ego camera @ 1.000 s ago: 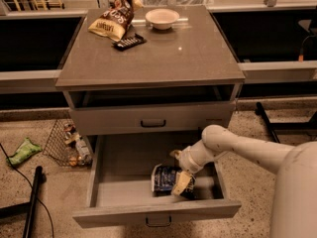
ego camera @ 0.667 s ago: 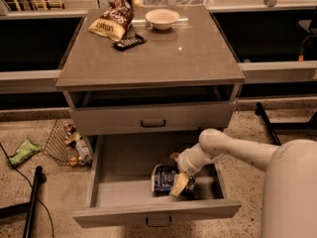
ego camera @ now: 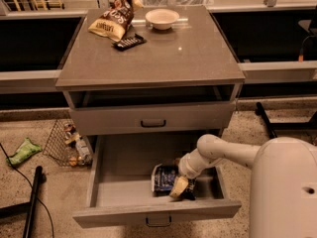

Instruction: Pick blue chip bag from middle drawer and place on counter

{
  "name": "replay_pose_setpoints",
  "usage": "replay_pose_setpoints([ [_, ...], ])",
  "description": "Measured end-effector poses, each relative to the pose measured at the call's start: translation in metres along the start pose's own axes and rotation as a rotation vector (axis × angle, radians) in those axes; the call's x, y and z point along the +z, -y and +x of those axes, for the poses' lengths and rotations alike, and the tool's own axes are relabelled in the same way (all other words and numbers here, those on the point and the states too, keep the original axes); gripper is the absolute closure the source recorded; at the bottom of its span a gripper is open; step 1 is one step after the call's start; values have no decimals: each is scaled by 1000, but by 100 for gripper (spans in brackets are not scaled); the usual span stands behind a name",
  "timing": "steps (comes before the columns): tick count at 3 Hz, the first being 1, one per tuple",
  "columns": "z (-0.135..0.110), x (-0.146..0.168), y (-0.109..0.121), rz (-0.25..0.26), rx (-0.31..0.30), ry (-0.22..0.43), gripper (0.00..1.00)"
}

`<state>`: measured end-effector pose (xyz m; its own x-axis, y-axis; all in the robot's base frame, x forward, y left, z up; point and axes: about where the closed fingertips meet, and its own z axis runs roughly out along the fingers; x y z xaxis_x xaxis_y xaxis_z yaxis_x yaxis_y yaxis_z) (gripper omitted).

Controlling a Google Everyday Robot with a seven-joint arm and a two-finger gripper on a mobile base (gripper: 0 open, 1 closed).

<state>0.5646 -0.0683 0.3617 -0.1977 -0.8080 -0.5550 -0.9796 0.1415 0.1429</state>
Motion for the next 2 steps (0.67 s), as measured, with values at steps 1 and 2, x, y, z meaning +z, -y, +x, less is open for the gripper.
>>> replay_pose_setpoints([
  [1, 13, 8, 2, 6, 17, -34, 36],
  [2, 10, 4, 1, 6, 17, -34, 59],
])
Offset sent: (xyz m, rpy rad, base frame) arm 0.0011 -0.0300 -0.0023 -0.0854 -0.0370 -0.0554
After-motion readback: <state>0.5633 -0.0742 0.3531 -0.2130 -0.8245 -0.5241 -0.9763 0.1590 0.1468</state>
